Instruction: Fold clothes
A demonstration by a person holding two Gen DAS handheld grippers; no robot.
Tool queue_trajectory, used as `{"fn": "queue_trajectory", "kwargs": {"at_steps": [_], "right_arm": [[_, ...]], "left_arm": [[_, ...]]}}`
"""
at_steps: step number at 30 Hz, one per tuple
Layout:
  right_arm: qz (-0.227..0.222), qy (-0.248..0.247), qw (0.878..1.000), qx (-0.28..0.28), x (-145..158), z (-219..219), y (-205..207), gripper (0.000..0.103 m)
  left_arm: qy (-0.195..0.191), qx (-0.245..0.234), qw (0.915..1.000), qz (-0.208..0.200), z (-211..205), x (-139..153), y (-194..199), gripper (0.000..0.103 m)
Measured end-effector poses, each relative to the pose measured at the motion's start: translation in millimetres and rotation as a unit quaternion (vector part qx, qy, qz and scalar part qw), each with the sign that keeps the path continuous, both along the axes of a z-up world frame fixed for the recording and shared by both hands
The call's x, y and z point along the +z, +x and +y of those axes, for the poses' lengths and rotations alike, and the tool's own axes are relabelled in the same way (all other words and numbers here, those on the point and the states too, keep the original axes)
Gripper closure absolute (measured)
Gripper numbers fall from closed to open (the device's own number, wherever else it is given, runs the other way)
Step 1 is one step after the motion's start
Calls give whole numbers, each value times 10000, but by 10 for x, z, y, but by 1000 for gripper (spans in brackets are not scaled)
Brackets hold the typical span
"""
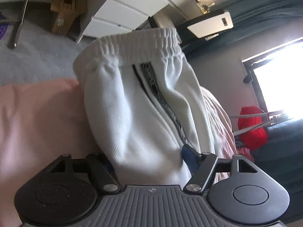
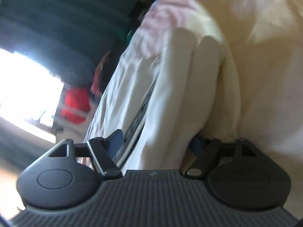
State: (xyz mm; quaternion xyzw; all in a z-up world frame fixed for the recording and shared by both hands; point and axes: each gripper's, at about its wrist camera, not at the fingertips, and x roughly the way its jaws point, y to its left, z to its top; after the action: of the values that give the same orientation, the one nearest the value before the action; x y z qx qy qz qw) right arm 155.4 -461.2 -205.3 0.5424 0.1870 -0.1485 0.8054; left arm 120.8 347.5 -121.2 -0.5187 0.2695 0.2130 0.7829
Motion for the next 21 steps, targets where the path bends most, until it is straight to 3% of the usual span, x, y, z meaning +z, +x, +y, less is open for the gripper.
{"fn": "queue_trajectory", "kwargs": {"at_steps": [3,5,7,8,12,16,21], "right_arm": [[-53,-33,9991,-418,-61,-63,10,50],[-117,-56,9989,-454,-40,-91,-10,70],[-181,-80,9986,-490,-19,-118,-29,81],[-213,-92,9984,-509,-8,-132,-38,85],[-340,-140,9976,-581,35,-188,-77,91],[-539,-227,9963,-629,188,-190,-195,92],[-737,-183,9942,-767,396,-185,-525,93]], "left_arm": [[245,128,9996,44,-8,1,61,55],[373,197,9991,31,-8,5,81,65],[480,270,9985,-4,-15,23,109,79],[523,309,9981,-32,-22,39,127,81],[706,187,9972,-145,-3,171,229,89],[438,207,9979,-432,78,286,14,91],[1058,-111,9927,-568,-43,523,-179,91]]}}
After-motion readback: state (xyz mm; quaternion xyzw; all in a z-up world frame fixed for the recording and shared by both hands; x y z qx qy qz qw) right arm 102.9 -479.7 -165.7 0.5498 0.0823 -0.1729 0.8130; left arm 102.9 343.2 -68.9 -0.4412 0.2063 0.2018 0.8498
